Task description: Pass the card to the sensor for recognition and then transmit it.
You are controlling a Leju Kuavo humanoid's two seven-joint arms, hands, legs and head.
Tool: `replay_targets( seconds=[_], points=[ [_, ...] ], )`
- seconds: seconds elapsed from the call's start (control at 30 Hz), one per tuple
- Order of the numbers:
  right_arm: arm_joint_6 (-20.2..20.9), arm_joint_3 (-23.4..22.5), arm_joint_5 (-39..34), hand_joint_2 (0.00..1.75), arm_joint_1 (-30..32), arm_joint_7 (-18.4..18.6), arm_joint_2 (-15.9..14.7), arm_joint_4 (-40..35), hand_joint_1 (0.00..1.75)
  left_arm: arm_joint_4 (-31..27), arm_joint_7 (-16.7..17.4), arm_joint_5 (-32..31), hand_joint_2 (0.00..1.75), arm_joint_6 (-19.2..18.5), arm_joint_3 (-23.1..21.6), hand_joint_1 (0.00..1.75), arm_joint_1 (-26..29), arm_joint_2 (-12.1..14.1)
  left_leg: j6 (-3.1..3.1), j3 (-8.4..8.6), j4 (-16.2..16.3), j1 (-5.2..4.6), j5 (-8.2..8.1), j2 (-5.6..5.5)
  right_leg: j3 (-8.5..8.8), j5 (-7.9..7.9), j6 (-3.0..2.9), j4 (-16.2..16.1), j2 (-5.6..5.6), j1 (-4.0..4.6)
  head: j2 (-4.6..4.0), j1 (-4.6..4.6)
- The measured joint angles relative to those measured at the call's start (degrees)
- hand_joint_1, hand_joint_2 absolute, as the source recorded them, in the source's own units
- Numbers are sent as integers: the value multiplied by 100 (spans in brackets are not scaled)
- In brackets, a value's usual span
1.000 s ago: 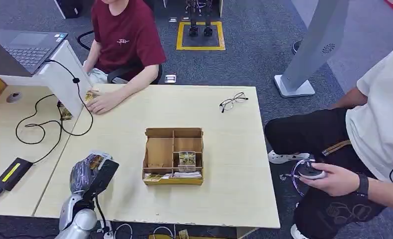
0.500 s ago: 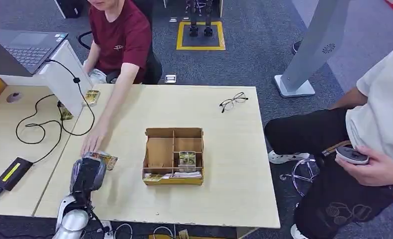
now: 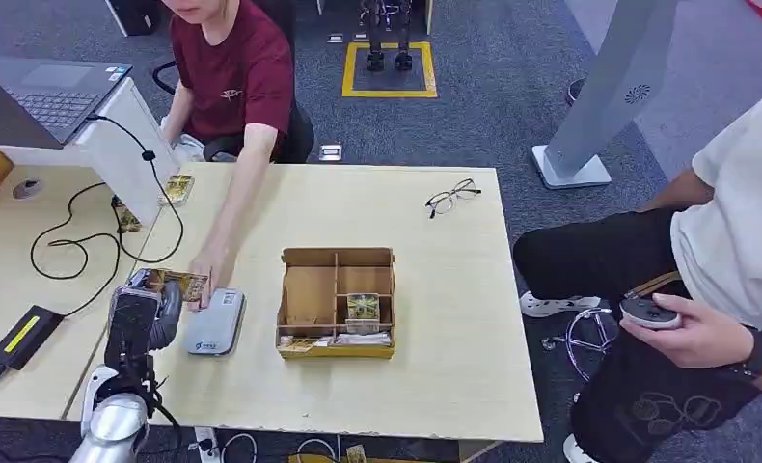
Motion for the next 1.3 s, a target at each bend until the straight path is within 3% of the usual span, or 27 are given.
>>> replay_targets(
  seconds=[0.43,0.63,0.83,1.3],
  points=[
    [9,-2,35,175,-13,20,9,0,0,149,252,-372,175,118,0,175,-27,46,0,0,0,0,0,0,-1,0,0,-1,0,0,0,0],
    [37,-2,112,175,-24,20,9,-2,0,600,529,-915,175,135,-46,175,-185,20,0,0,0,0,0,0,-2,0,0,-1,0,0,0,-2],
    [63,4,146,175,-42,15,11,-2,0,1258,570,-1281,175,402,-116,175,-438,-109,0,0,0,0,0,1,-2,0,0,-1,1,0,0,-2],
    [50,7,164,175,-50,33,11,-2,0,1711,407,-929,175,170,-118,175,-520,-245,0,0,0,0,0,1,-3,0,0,-1,2,0,0,0]
  ],
)
